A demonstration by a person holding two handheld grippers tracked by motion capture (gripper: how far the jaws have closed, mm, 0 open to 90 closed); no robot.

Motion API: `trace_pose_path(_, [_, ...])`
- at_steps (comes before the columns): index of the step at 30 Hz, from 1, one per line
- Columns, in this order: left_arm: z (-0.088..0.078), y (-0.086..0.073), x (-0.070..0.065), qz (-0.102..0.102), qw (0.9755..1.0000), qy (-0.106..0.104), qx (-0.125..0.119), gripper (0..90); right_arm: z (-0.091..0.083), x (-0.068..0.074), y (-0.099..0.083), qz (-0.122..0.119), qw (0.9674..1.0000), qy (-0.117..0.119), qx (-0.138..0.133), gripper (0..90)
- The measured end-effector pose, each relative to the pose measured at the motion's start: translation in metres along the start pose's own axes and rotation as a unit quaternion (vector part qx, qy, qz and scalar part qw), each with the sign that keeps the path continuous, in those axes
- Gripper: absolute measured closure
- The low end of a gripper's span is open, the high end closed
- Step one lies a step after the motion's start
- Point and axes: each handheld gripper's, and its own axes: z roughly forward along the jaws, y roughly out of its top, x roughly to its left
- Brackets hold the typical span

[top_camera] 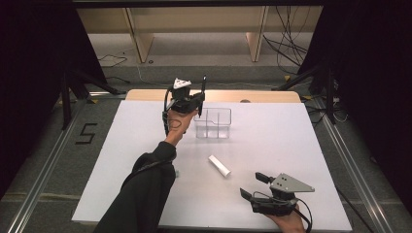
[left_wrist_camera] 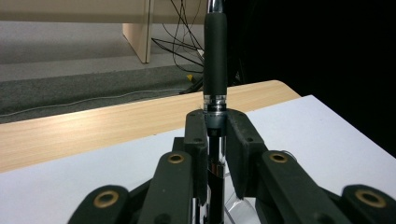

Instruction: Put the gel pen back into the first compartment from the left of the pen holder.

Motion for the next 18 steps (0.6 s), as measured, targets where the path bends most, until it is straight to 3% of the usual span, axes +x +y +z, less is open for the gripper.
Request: trace_pose_path(18, [0.004,-0.017,-0.002,0.003,0.9999,-0.004,0.012,79.2,0.0,0.0,0.0,-0.001,1.0,-0.001,0.0,23.0])
